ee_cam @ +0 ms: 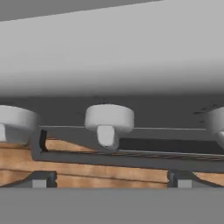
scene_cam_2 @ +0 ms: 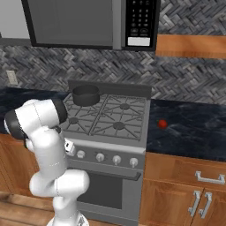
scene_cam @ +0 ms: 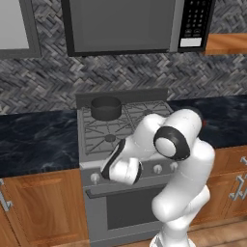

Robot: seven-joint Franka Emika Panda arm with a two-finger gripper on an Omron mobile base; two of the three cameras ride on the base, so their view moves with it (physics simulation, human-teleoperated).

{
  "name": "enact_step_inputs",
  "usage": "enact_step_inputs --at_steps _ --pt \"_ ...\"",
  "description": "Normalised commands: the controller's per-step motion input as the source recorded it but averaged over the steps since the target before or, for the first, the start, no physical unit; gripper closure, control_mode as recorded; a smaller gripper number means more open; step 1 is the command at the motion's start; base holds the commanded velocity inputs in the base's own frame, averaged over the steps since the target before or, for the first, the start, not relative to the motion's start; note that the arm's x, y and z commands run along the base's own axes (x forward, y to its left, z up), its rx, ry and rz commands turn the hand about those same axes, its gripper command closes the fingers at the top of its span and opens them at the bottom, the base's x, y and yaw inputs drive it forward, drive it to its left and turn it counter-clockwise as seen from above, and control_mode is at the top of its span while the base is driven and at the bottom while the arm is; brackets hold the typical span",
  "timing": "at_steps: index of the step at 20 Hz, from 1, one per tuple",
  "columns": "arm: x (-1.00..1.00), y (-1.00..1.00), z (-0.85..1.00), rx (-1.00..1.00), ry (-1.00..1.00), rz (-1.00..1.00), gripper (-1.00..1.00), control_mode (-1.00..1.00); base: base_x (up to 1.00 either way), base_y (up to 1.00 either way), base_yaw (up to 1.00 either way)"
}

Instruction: Turn on the burner for the pot on the stove. Wait thirty seconds for the pot to heat up. Then add the bell pepper to the pot.

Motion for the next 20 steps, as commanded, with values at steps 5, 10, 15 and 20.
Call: enact_step_inputs --at_steps 5,10,15,20 --pt "0.06 -0.03 -0.49 0.00 -0.28 0.09 -1.00 -1.00 0.00 0.00 0.00" --pt "0.01 0.00 -0.41 0.01 -0.29 0.04 -1.00 -1.00 0.00 0.00 0.00" --pt "0.00 -0.09 -0.51 0.01 -0.16 0.02 -1.00 -1.00 0.00 0.00 0.00" --pt "-0.01 -0.01 -0.51 0.05 -0.13 0.04 -1.00 -1.00 0.00 0.00 0.00"
